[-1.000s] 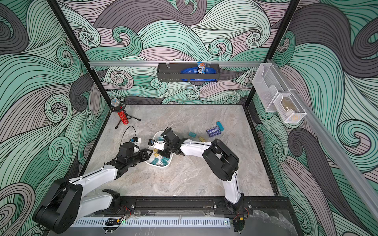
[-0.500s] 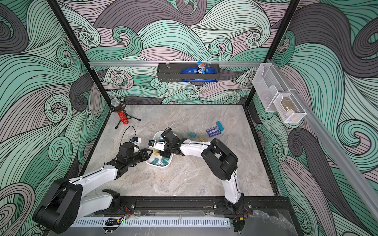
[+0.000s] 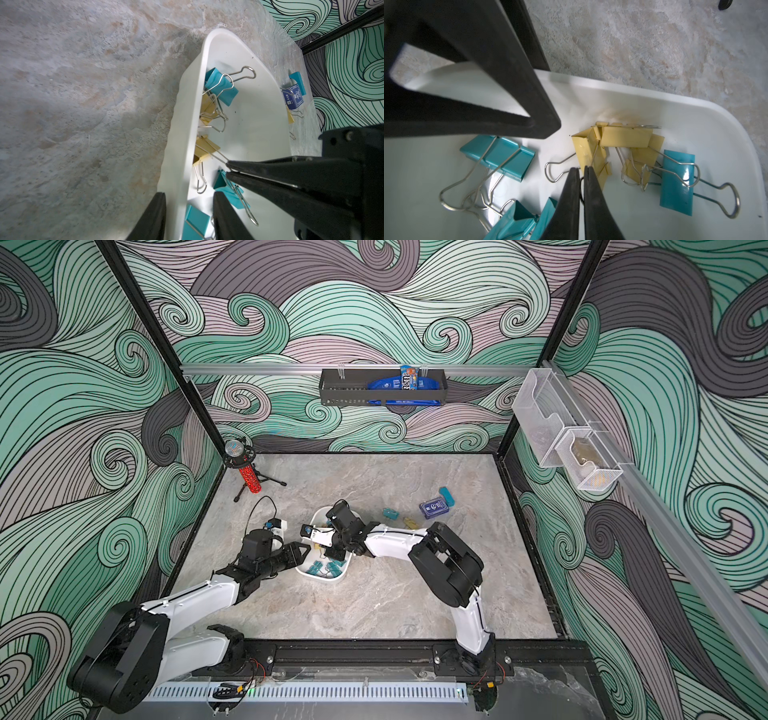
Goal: Take out the binder clips from the storage box
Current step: Pick up the binder clip from the storage box.
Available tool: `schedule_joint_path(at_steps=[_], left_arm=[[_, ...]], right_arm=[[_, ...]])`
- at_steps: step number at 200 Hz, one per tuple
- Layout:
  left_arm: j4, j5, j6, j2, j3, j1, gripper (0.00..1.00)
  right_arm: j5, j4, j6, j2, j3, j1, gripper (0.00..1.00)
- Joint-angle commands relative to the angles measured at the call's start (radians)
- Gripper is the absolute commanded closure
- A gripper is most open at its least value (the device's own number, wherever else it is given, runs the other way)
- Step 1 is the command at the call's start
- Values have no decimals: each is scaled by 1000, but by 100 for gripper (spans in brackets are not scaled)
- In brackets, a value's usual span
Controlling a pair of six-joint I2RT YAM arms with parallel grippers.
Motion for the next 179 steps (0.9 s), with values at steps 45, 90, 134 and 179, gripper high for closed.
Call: schedule_joint_path(at_steps=[45,90,134,179], left_arm=[[16,22,0,9,1,4,59],[16,23,1,16,4,5,59],[11,22,1,7,3,5,59],[13,26,1,6,3,4,59]], right_arm=[[63,-30,17,-88,-45,4,98],[79,-28,23,-133,-56,4,100],[126,-27,29,-185,-64,1,100],[202,-27,35,-275,-80,-33,100]])
